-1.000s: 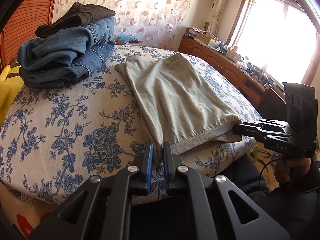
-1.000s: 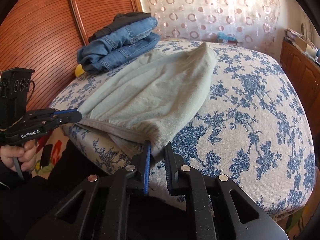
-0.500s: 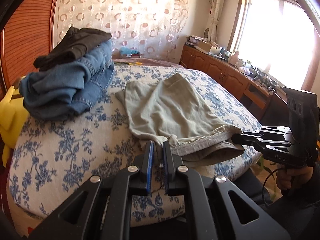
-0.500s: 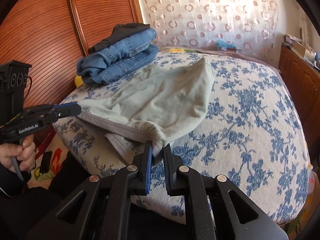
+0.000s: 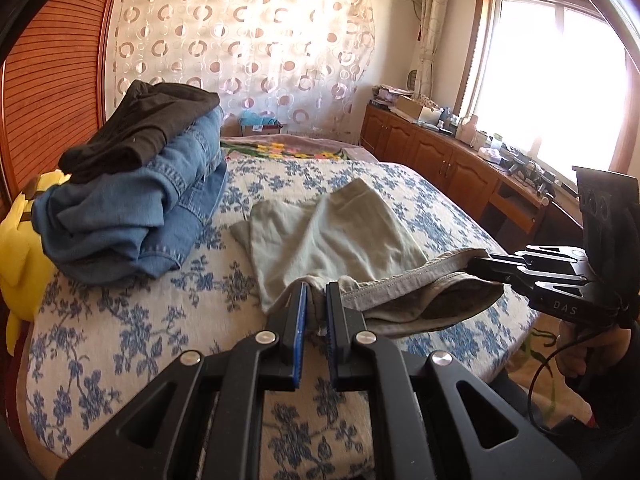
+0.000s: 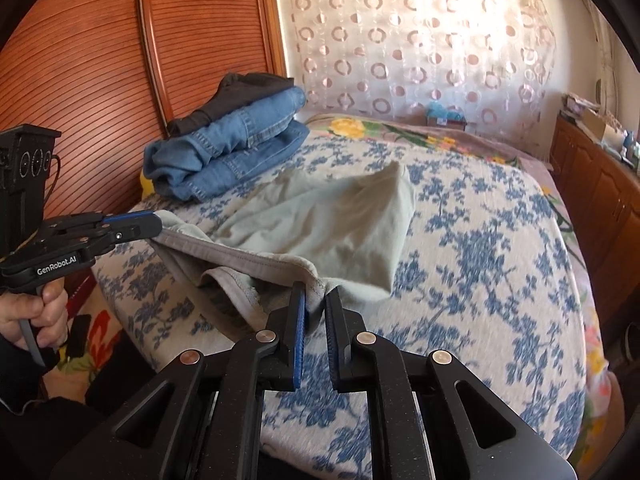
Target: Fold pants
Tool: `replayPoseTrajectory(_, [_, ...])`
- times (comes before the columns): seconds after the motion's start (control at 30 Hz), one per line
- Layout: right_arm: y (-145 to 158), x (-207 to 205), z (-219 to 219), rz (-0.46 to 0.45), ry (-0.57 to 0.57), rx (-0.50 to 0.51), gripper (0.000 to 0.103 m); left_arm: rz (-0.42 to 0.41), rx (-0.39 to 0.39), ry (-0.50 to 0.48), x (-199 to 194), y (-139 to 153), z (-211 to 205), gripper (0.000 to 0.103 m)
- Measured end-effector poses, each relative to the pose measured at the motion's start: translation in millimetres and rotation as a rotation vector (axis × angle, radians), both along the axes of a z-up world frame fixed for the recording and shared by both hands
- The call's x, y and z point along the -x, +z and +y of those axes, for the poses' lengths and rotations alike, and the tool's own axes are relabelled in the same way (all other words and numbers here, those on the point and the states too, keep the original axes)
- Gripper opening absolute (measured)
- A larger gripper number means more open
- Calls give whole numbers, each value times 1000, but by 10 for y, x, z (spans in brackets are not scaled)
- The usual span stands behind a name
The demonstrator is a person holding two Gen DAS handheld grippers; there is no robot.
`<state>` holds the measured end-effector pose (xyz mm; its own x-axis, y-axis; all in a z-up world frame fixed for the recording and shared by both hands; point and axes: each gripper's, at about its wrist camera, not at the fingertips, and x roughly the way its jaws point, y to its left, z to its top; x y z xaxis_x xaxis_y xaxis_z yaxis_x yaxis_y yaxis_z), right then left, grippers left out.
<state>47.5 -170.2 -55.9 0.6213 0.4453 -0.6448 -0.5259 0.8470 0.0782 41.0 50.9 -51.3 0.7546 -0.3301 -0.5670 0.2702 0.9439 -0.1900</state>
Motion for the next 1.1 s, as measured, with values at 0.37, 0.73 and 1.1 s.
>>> replayPoseTrajectory(0.37, [121,-461,45,-31,-2,-14,6,-17,-20,17,-470,79,-13,5])
replayPoseTrajectory(0.73, [-21,-1197,138,22,3,1,6,41,-47,47,-1130,-55,-44,6])
replayPoseTrajectory(1.1, [-170,-1704,176,55,5,-3,12,76,-95,68,-1503,-121,-79,11])
